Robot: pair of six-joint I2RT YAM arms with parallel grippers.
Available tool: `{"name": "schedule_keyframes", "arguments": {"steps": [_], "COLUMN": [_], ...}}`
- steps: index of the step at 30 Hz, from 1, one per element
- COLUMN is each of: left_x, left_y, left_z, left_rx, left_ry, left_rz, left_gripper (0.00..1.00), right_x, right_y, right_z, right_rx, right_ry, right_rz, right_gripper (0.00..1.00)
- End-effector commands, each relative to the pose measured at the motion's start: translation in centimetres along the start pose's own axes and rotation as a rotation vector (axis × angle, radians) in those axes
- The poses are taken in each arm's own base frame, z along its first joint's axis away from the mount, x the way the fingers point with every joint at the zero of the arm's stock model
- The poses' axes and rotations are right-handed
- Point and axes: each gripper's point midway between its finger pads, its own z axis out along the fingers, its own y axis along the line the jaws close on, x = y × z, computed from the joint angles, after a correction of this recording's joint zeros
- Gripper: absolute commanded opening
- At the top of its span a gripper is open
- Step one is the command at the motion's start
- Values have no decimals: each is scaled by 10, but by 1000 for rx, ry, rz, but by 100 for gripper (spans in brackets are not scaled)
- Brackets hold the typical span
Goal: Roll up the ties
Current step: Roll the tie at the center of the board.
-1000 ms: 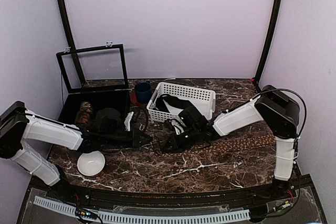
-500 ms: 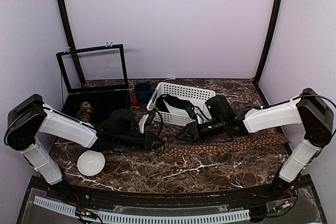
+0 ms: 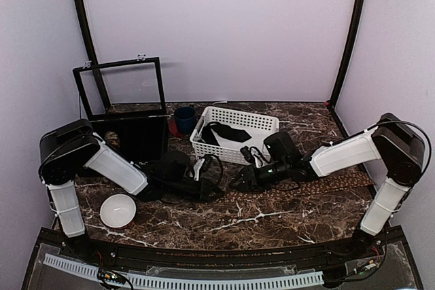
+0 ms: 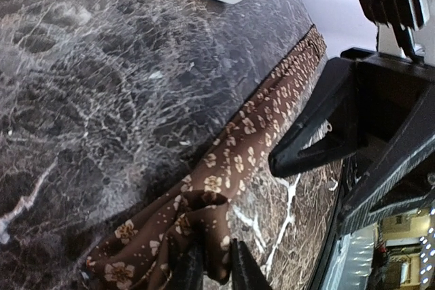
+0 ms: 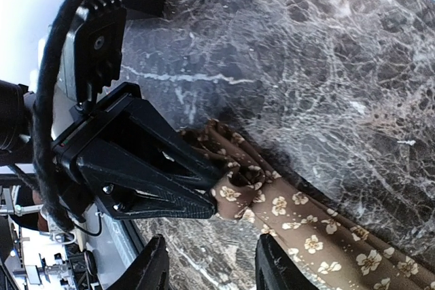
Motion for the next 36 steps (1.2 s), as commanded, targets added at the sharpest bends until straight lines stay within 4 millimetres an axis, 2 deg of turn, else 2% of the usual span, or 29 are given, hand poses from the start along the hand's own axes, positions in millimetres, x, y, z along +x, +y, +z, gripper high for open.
{"name": "schedule_keyframes", "arguments": {"steps": [1, 3, 6, 17, 26, 28, 33, 36], "left_x": [-9, -9, -7, -2, -3, -3, -7, -13], "left_y": [-2, -2, -4, 2, 0, -1, -3, -5], "left_z": [4, 4, 4, 2, 2, 2, -4, -12], "left_rx": [80, 96, 114, 110, 124, 130, 116, 102], "left_ry": [-37, -42, -44, -37, -43, -40, -50, -57], "left_rz": [-81, -95, -101, -115, -118, -112, -66, -7], "left_gripper": [25, 32, 34, 17, 13, 13, 18, 29], "right_x": [-2, -2, -2, -10, -8, -7, -5, -4], "right_y": [-9, -13, -16, -11, -16, -19, -27, -29], "right_z": [6, 9, 12, 21, 35, 37, 37, 36], "right_rx": [13, 26, 34, 28, 56, 74, 113, 116], "right_ry": [-11, -9, -7, -12, 9, 13, 19, 23], "right_rz": [7, 10, 14, 3, -8, -13, -12, -11], "right_gripper": [41, 39, 37, 35, 34, 30, 11, 4]}}
